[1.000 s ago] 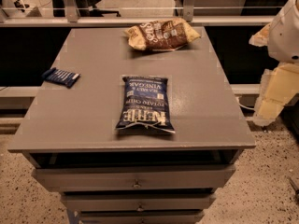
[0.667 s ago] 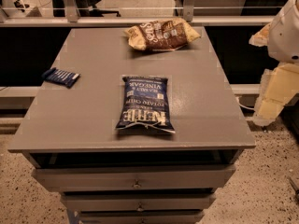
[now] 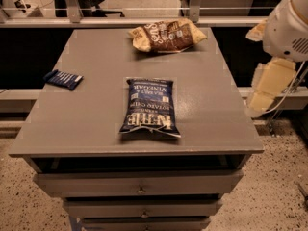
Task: Pick brown chip bag
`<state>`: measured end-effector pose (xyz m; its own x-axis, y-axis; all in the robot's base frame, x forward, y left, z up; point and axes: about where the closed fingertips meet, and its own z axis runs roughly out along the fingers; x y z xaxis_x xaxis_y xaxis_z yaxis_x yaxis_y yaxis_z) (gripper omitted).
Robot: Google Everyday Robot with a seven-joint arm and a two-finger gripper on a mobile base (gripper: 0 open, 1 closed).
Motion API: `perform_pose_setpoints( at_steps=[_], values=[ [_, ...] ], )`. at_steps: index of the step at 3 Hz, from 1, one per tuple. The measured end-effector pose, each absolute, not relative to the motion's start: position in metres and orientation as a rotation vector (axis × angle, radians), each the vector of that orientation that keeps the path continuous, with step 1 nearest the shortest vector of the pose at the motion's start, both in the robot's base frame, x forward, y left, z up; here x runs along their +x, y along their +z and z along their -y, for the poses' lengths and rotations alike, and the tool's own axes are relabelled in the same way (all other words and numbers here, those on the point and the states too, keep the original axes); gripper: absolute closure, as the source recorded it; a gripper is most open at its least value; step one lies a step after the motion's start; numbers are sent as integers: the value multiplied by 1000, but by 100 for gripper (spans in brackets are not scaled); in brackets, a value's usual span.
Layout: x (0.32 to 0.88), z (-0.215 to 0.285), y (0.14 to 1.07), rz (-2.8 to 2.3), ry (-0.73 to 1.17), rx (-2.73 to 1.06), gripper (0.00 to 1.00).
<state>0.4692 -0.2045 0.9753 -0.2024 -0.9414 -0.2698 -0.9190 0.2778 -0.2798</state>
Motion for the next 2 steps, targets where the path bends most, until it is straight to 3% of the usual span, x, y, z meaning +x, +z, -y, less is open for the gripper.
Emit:
perform_pose_setpoints(
  at_steps=[2],
  values=[
    [573, 182, 968, -2031, -71, -1550, 0]
  ],
)
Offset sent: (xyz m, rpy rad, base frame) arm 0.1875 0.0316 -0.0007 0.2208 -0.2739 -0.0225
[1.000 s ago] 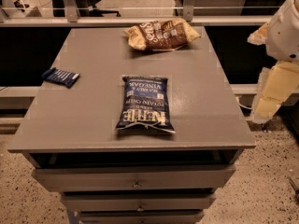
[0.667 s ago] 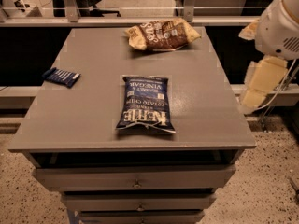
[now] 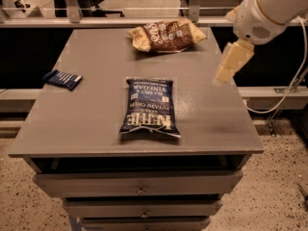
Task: Pick brown chip bag
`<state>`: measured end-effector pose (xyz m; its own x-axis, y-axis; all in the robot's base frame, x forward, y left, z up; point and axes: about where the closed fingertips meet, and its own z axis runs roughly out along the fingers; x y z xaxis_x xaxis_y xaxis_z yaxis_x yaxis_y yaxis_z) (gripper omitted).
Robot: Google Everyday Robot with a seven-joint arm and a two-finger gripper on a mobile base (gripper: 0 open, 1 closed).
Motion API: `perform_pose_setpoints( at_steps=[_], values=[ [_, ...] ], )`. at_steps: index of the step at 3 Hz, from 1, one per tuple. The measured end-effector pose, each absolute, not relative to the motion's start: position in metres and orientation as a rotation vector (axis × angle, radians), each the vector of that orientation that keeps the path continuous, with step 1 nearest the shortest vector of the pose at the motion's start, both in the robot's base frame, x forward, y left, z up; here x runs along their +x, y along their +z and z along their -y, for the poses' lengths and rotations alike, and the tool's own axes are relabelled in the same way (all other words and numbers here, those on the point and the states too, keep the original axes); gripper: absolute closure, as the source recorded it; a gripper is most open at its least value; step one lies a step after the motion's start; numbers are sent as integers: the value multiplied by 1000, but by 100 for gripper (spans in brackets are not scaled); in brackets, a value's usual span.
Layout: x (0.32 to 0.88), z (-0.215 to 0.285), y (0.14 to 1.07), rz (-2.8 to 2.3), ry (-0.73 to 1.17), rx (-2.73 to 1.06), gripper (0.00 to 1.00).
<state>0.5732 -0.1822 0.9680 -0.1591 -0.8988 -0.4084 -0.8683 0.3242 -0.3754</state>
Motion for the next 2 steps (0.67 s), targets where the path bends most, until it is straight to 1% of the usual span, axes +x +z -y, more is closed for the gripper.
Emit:
perform_pose_setpoints(
  at_steps=[1, 2],
  values=[
    [632, 174, 977, -1955, -47, -1443, 0],
    [636, 172, 976, -1951, -39, -1432, 0]
  ],
)
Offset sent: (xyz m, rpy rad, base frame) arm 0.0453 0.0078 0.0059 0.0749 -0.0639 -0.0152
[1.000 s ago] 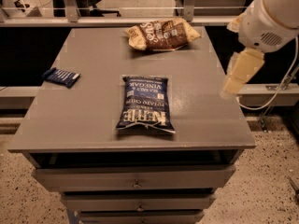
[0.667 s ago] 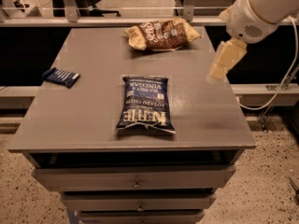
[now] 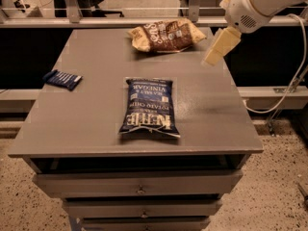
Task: Pick brown chip bag
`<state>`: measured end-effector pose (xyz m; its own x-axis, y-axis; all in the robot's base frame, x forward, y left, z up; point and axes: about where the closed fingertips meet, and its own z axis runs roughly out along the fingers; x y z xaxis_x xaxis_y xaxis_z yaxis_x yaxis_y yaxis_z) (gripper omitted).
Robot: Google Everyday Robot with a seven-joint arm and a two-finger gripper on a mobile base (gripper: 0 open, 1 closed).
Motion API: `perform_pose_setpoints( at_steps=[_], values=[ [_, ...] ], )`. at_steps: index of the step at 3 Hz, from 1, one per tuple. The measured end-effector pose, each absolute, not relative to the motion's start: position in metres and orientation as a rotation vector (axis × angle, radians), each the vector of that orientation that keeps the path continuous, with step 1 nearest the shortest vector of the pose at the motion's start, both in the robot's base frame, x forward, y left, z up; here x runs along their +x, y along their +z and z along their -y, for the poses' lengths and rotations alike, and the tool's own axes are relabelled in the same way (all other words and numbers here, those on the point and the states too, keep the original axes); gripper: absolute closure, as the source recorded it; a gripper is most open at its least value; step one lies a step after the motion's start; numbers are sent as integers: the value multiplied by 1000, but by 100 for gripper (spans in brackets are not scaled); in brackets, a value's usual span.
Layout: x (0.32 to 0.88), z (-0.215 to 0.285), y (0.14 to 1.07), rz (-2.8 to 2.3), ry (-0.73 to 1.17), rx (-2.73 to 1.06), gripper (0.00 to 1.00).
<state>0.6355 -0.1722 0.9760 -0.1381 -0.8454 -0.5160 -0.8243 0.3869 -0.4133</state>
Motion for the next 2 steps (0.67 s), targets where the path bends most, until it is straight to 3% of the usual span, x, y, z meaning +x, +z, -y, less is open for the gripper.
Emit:
perform_pose_setpoints(
  at_steps=[2],
  values=[
    [732, 147, 960, -1871, 30, -1167, 0]
  ],
)
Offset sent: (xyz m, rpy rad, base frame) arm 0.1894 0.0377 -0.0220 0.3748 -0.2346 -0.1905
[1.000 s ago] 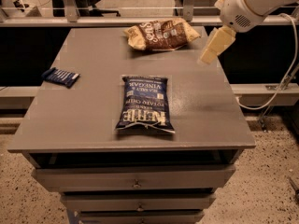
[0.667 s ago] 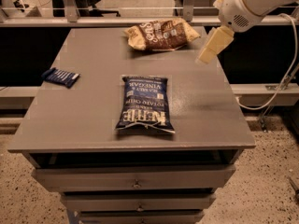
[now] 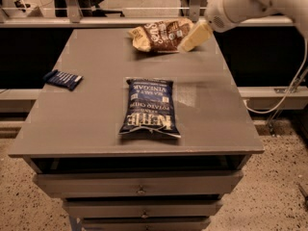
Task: Pick brown chip bag
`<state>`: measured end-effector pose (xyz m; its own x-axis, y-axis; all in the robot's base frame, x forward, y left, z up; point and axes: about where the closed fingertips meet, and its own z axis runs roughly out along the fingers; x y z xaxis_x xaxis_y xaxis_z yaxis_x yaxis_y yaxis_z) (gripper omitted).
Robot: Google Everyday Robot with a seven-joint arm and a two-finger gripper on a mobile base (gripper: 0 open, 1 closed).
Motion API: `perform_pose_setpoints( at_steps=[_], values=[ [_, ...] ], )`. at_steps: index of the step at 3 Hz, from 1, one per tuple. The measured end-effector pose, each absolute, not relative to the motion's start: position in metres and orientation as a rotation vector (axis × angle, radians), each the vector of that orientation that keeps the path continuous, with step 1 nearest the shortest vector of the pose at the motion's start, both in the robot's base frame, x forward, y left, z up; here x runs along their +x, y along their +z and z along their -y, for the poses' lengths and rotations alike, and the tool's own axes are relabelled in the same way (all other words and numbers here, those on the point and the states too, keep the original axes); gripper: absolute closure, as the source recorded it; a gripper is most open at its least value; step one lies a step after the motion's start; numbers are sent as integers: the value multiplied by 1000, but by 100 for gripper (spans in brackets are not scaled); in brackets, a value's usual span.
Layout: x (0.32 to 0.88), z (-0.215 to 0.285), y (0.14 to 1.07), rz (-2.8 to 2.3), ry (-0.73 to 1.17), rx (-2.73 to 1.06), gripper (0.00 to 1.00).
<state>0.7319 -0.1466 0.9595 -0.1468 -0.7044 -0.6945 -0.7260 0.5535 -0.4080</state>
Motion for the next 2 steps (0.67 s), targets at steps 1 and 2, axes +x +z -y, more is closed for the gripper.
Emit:
perform_pose_setpoints(
  at_steps=[1, 2],
  values=[
    [792, 134, 947, -1840, 106, -1021, 0],
    [836, 125, 929, -1844, 180, -912, 0]
  ],
)
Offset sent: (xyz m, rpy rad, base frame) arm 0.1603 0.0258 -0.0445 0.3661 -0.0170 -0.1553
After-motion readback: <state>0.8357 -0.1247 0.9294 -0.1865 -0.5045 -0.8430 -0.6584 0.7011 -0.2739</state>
